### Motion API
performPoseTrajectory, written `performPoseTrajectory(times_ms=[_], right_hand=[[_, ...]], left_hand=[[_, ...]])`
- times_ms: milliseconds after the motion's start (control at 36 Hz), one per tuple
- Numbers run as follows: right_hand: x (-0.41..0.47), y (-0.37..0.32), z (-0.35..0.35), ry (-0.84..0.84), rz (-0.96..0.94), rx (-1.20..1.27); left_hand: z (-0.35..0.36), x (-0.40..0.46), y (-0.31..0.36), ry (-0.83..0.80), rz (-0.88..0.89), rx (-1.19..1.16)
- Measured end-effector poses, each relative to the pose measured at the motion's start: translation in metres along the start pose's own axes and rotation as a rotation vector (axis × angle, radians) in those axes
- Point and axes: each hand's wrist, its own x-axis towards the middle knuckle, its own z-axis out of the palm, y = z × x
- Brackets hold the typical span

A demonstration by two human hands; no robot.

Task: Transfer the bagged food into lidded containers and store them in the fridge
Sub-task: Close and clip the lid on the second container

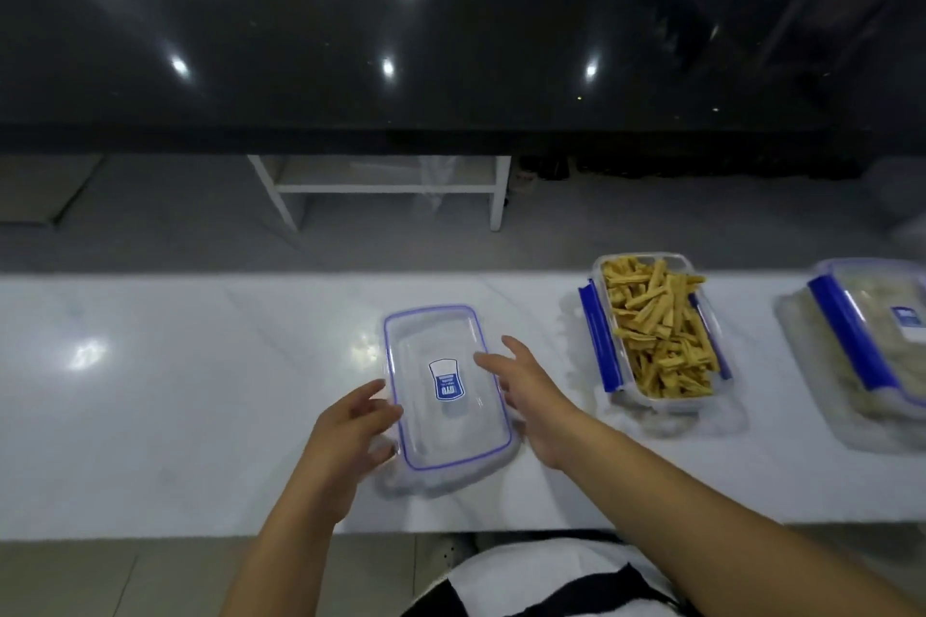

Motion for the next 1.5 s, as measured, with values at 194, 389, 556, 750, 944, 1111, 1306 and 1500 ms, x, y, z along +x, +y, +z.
performPoseTrajectory(times_ms=[194, 389, 556, 750, 944, 1111, 1306, 1500], right_hand=[[-0.03, 0.007, -0.008, 0.019, 0.023, 0.075], [-0.084, 0.001, -0.013, -0.011, -0.323, -0.044], [-0.122, -0.005, -0.058, 0.087, -0.544, -0.093], [-0.141, 0.002, -0.115, 0.187, -0.575, -0.102], [-0.131, 0.017, -0.174, 0.59, -0.352, -0.369], [-0.117, 0.047, -0.213, 0.624, -0.22, -0.468], [-0.104, 0.035, -0.236, 0.594, -0.285, -0.695], [-0.055, -0.013, -0.217, 0.572, -0.405, -1.068]], left_hand=[[0.023, -0.019, 0.011, -0.268, 0.049, -0.153], [0.065, -0.058, 0.041, -0.507, 0.262, -0.1], [0.119, -0.083, 0.041, -0.746, 0.366, -0.026], [0.17, -0.086, 0.028, -0.962, 0.306, 0.132], [0.203, -0.021, 0.035, -0.422, 0.139, 0.289], [0.231, 0.024, 0.024, -0.367, -0.177, 0.155], [0.241, 0.034, 0.016, -0.304, -0.124, 0.181], [0.255, 0.017, -0.001, -0.283, -0.066, 0.16]])
